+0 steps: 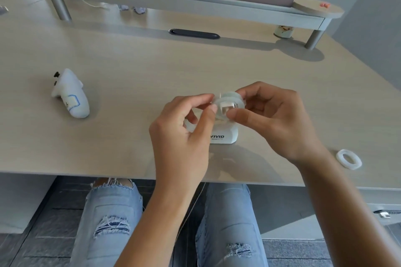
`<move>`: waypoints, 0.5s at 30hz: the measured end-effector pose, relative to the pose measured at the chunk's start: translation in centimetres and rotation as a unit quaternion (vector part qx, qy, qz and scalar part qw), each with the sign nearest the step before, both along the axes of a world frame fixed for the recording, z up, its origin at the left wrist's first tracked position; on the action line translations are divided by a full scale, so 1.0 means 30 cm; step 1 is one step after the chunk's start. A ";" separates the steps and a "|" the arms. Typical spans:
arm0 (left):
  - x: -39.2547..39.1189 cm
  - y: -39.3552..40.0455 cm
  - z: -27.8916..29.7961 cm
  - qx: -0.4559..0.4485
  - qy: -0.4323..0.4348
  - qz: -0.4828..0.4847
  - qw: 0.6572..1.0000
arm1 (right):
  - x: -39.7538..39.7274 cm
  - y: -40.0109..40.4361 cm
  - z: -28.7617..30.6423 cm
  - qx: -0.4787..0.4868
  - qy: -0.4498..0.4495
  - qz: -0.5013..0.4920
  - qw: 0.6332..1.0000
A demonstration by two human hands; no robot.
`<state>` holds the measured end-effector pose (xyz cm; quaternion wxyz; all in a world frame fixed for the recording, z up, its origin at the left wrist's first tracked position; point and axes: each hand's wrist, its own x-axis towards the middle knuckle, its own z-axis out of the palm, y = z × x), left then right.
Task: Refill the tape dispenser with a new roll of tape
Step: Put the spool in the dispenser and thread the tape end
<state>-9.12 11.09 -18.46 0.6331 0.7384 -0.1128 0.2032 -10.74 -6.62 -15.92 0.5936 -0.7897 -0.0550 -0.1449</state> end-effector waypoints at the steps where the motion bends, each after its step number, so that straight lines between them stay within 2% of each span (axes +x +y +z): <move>1: -0.002 0.006 -0.002 0.011 -0.010 0.010 1.000 | 0.001 -0.003 0.003 -0.007 -0.006 -0.001 1.000; 5: -0.001 0.028 -0.040 0.110 -0.025 0.089 0.990 | 0.034 -0.031 0.008 -0.087 -0.004 -0.051 0.995; 8: 0.005 0.026 -0.075 0.154 0.033 0.057 0.986 | 0.053 -0.044 0.021 -0.118 0.013 -0.051 0.992; 15: 0.008 0.015 -0.097 0.155 0.064 0.033 0.985 | 0.061 -0.038 0.011 -0.195 0.036 -0.013 0.980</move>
